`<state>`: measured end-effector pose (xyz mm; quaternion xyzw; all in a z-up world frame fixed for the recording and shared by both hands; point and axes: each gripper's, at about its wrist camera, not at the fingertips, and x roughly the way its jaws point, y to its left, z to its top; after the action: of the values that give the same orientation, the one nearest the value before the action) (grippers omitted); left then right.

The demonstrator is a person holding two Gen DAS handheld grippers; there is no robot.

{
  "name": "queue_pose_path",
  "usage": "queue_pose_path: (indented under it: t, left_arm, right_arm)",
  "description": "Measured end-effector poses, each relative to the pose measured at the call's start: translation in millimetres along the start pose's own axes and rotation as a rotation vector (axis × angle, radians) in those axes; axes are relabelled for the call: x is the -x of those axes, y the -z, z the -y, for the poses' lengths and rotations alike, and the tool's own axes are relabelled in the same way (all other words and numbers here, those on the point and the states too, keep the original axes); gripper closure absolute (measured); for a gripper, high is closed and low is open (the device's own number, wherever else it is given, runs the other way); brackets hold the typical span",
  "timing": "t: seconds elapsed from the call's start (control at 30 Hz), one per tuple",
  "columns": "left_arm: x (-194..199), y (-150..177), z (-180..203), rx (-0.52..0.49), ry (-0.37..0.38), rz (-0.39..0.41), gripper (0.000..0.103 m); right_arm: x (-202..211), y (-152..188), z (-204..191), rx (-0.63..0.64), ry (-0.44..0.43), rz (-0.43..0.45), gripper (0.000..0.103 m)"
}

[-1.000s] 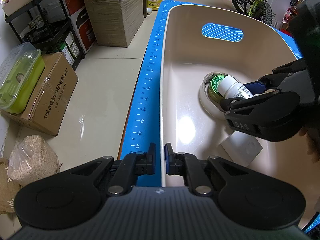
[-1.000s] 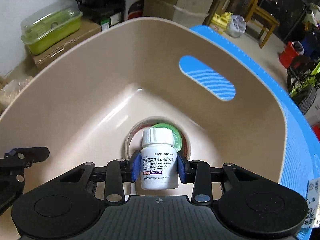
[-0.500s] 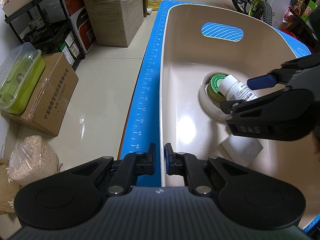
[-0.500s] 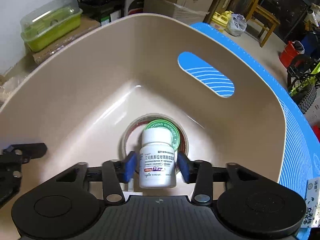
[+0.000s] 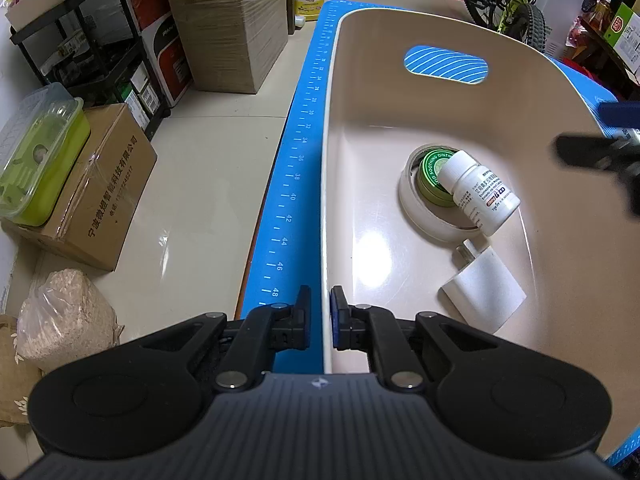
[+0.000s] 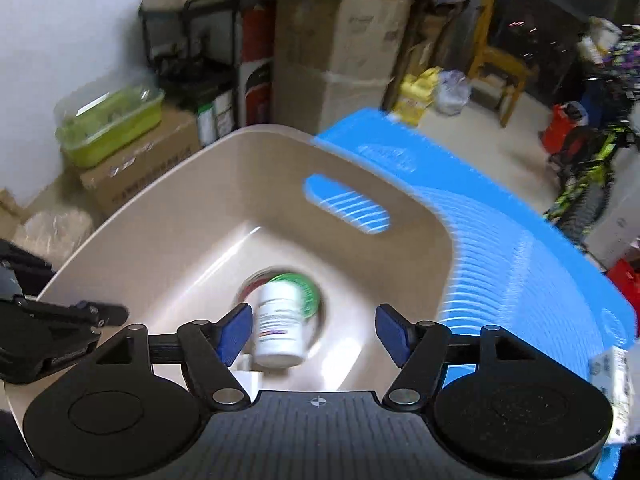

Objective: Organize rigid objects
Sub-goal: 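Move the right tool back to the black remote and grasp it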

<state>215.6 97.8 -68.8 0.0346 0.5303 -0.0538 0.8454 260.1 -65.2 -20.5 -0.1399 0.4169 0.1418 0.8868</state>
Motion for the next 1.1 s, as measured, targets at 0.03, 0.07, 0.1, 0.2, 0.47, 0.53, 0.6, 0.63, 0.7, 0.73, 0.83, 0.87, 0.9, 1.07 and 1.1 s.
queue_pose_path:
  t: [0.03, 0.07, 0.1, 0.2, 0.47, 0.53, 0.6, 0.63, 0.7, 0.73, 0.83, 0.87, 0.9, 1.07, 1.1]
  left_arm:
    - [0, 0, 0, 0.000, 0.000, 0.000, 0.090]
    - [0, 0, 0, 0.000, 0.000, 0.000, 0.090]
    - [0, 0, 0, 0.000, 0.000, 0.000, 0.090]
    - [0, 0, 0, 0.000, 0.001, -0.001, 0.090]
    - [0, 0, 0, -0.001, -0.001, 0.000, 0.089]
    - [0, 1, 0, -0.001, -0.001, 0.000, 0.089]
    - [0, 1, 0, -0.001, -0.001, 0.000, 0.089]
    - [0, 1, 0, -0.001, -0.001, 0.000, 0.089]
    - [0, 1, 0, -0.001, -0.001, 0.000, 0.089]
    - [0, 1, 0, -0.001, -0.002, 0.000, 0.089]
    - [1, 1, 0, -0.002, -0.003, 0.000, 0.089]
    - [1, 1, 0, -0.003, -0.004, 0.000, 0.089]
    - [1, 1, 0, -0.002, -0.004, 0.000, 0.089]
    - [1, 0, 1, -0.004, -0.006, -0.001, 0.089]
    - [1, 0, 1, -0.004, -0.007, 0.000, 0.089]
  right_arm:
    - [6, 2, 8, -0.007, 0.021, 0.015, 0.029]
    - [11, 4, 17, -0.020, 0.041, 0.026, 0.029]
    - [16, 6, 24, -0.036, 0.059, 0.035, 0.029]
    - [27, 17, 53, -0.093, 0.108, 0.040, 0.029]
    - [27, 60, 104, -0.208, 0.177, -0.020, 0.027]
    - [23, 74, 107, -0.222, 0.181, -0.043, 0.027]
    - [19, 88, 109, -0.232, 0.187, -0.065, 0.027]
    - [16, 95, 111, -0.242, 0.191, -0.078, 0.027]
    - [11, 106, 113, -0.263, 0.199, -0.097, 0.027]
    - [8, 111, 115, -0.273, 0.203, -0.107, 0.027]
    - [-2, 121, 120, -0.298, 0.214, -0.125, 0.027]
    - [-5, 122, 123, -0.311, 0.209, -0.128, 0.027]
    - [-8, 123, 127, -0.328, 0.203, -0.129, 0.027]
    - [-29, 118, 146, -0.486, 0.124, -0.140, 0.027]
    - [-34, 115, 148, -0.514, 0.114, -0.141, 0.027]
